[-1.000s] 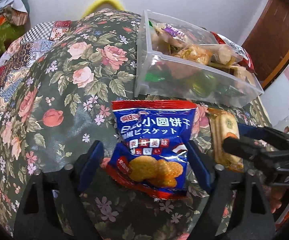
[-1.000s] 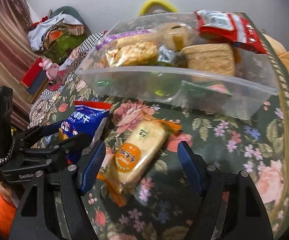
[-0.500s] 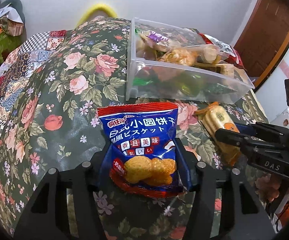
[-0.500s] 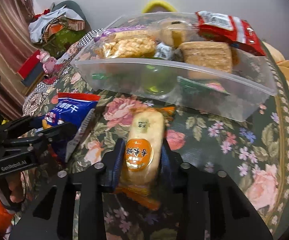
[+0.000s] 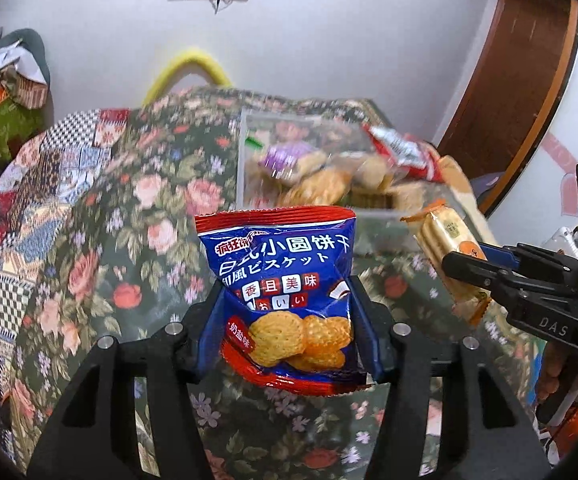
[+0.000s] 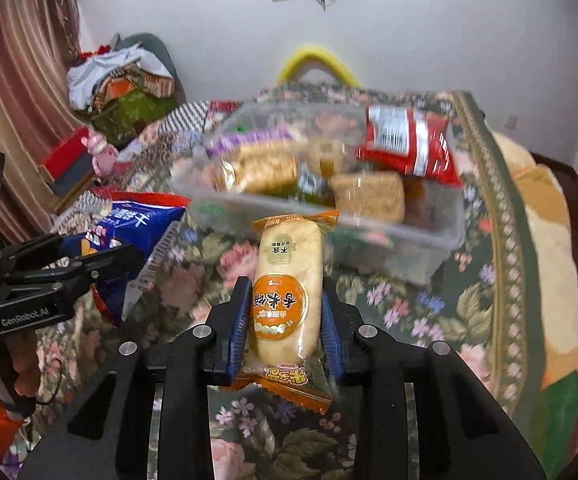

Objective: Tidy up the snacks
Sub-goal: 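Carry the blue bag and orange-labelled bread into the clear box and open both tools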

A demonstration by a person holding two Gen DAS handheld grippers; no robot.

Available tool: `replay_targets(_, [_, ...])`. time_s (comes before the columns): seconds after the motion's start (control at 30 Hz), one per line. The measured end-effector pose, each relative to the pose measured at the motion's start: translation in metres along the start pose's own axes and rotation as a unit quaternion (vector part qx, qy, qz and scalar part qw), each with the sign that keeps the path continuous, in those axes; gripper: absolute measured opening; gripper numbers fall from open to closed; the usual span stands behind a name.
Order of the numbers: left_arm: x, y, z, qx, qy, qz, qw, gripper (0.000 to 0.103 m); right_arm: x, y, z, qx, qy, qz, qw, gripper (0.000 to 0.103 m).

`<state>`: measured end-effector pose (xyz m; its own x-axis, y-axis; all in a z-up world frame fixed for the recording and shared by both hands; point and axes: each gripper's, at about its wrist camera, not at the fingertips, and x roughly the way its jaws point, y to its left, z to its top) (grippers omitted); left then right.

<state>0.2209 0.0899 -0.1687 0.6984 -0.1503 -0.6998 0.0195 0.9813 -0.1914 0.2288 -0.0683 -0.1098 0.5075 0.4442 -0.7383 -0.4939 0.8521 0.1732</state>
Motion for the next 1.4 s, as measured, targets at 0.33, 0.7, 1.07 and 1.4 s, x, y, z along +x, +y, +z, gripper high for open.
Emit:
replay_targets(0.33, [-0.011, -0.014, 0.045, 0.011, -0.049, -0.004, 0.9987, 0.056, -0.024, 0.001, 0.032, 0.0, -0.067, 0.003, 0.998, 0.03])
replay_targets(0.7, [0.016, -0.016, 0.09, 0.019, -0.068, 0.012, 0.9974, 0.056, -0.003, -0.002, 0.067, 0.006, -0.085, -0.005, 0.996, 0.03])
replay_targets(1.07, [0.069, -0.005, 0.109, -0.012, -0.042, 0.006, 0.999, 0.056, 0.036, -0.016, 0.095, 0.025, -0.069, -0.008, 0.997, 0.03])
replay_targets(1.4, [0.107, -0.002, 0.117, -0.026, -0.013, 0.013, 0.9995, 0.057, 0.068, -0.024, 0.097, 0.022, -0.033, -0.016, 0.999, 0.03])
